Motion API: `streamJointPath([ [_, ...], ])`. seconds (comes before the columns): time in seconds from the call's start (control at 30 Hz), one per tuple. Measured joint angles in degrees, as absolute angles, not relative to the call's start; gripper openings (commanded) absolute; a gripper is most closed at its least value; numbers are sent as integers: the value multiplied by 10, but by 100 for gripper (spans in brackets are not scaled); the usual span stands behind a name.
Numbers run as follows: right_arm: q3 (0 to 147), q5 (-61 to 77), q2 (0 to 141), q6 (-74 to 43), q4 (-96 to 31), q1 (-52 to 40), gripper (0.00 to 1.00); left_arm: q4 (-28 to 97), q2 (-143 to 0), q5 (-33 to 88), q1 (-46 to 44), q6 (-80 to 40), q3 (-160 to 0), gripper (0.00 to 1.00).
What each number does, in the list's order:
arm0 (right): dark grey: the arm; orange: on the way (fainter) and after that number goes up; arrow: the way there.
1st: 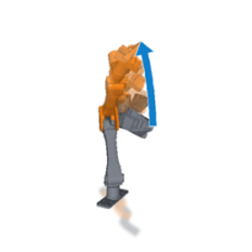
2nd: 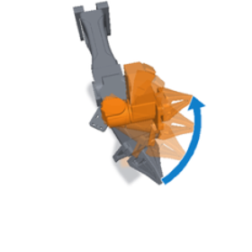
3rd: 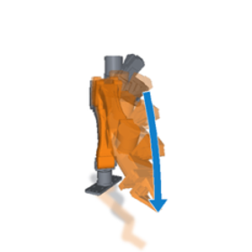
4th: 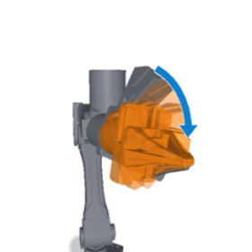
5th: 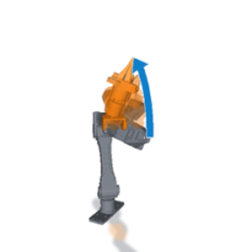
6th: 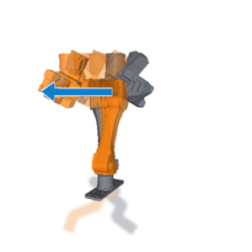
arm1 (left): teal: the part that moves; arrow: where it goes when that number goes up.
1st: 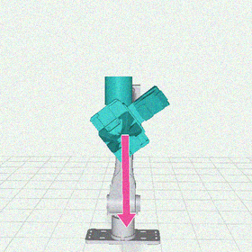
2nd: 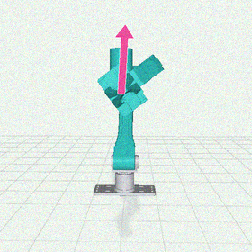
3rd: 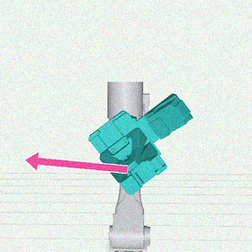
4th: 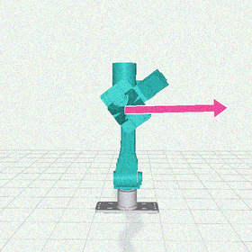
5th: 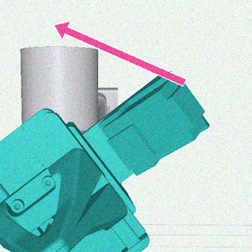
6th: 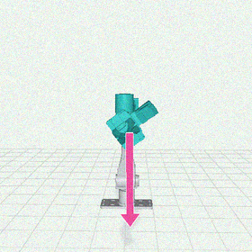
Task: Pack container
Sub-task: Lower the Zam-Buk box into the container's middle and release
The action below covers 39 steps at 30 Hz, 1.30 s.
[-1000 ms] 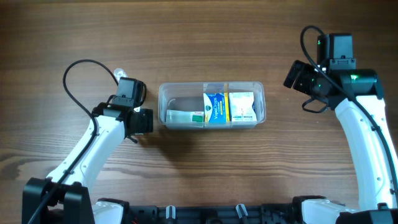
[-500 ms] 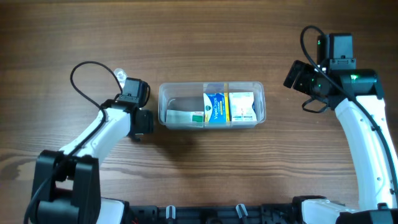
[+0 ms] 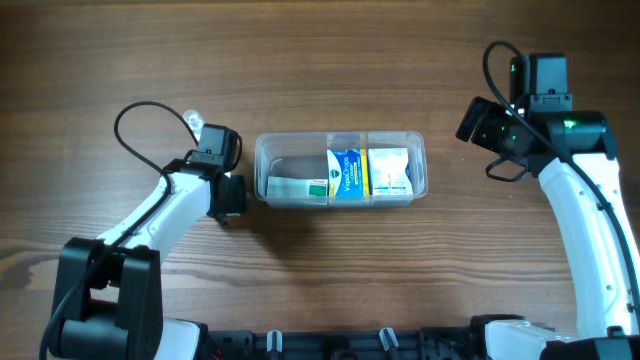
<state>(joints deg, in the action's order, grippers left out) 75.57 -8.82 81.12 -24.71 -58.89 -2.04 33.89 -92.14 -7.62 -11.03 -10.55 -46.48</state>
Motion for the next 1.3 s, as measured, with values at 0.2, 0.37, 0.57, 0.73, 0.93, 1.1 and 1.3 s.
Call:
streamJointPath([
  [0.2,756,-88,811,-247,-589,-20,100,398,-894,-60,-110,-107,-465,55],
  [0.37,756,-88,811,-247,-588,-20,100,463,-791,-39,-110,-107,-492,57],
  [0.57,756,-88,811,-247,-589,-20,100,446,-650,15,-118,-110,-526,52],
  [0.73,756,-88,811,-247,-589,-20,100,390,-599,35,-165,-131,-533,52],
  [0.93,756,-88,811,-247,-589,-20,100,305,-627,42,-240,-157,-533,52],
  [1.1,756,-88,811,-247,-589,-20,100,204,-697,44,-308,-180,-533,52],
  [1.3,756,-88,811,-247,-588,-20,100,81,-810,44,-377,-194,-534,52],
])
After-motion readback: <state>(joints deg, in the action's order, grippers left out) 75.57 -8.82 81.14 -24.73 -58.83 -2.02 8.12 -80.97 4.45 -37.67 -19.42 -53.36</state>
